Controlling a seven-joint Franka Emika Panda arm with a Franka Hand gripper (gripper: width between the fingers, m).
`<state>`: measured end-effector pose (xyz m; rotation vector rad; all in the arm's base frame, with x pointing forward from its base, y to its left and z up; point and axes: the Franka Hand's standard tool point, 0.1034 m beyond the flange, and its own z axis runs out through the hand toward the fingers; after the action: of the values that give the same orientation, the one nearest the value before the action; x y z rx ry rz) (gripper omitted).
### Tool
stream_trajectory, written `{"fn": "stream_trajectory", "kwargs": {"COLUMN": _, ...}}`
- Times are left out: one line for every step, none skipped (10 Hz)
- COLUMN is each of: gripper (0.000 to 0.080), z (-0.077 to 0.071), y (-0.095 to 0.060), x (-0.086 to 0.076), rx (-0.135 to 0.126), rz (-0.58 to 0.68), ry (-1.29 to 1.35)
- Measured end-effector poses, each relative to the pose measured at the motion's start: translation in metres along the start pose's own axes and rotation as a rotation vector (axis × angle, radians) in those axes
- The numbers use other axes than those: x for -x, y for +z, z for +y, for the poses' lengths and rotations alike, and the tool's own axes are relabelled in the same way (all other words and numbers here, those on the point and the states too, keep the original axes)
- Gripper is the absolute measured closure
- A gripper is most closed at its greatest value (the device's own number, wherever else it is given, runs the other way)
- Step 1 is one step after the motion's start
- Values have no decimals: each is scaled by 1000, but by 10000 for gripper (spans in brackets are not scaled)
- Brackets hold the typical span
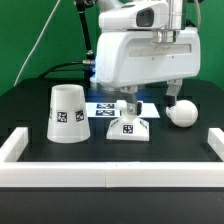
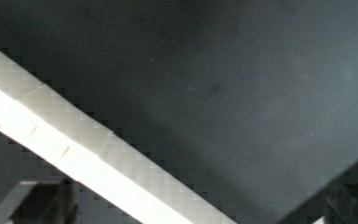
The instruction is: Assemble lamp
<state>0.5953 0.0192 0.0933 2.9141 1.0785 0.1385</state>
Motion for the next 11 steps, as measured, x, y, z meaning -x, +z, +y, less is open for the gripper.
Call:
{"fn": "stream_trajectory", "kwargs": {"gripper": 100, "z": 0, "y": 0, "x": 0, "rx": 0, "rz": 1, "ry": 0}}
{"fn": "stream_trajectory", "kwargs": {"gripper": 100, "z": 0, "y": 0, "x": 0, "rx": 0, "rz": 1, "ry": 0}}
{"fn": "stream_trajectory", "kwargs": {"gripper": 100, "z": 0, "y": 0, "x": 0, "rx": 0, "rz": 1, "ry": 0}}
{"fn": "stream_trajectory", "kwargs": {"gripper": 100, "z": 0, "y": 0, "x": 0, "rx": 0, "rz": 1, "ry": -1}}
{"fn": "stream_trajectory", "kwargs": {"gripper": 100, "z": 0, "y": 0, "x": 0, "rx": 0, "rz": 1, "ry": -1}}
{"fn": "stream_trajectory", "kwargs": {"gripper": 100, "z": 0, "y": 0, "x": 0, "rx": 0, "rz": 1, "ry": -2}}
{"fn": "stream_trajectory", "kwargs": {"gripper": 100, "z": 2, "y": 0, "x": 3, "rx": 4, "rz": 4, "ry": -11}}
{"fn": "stream_trajectory", "kwargs": {"gripper": 100, "z": 3, "y": 1, "x": 23, "rx": 21, "rz": 19, "ry": 18}}
{"fn": "stream_trajectory", "kwargs": {"gripper": 100, "z": -5, "y": 2, "x": 44, "rx": 21, "rz": 11, "ry": 79}}
{"fn": "stream_trajectory", "kwargs": {"gripper": 100, "z": -14, "y": 4, "x": 57, "rx": 18, "rz": 6, "ry": 111}}
{"fn": "stream_trajectory", "kwargs": {"gripper": 100, "z": -21, "y": 7, "x": 63, "rx": 14, "rz": 10, "ry": 191}}
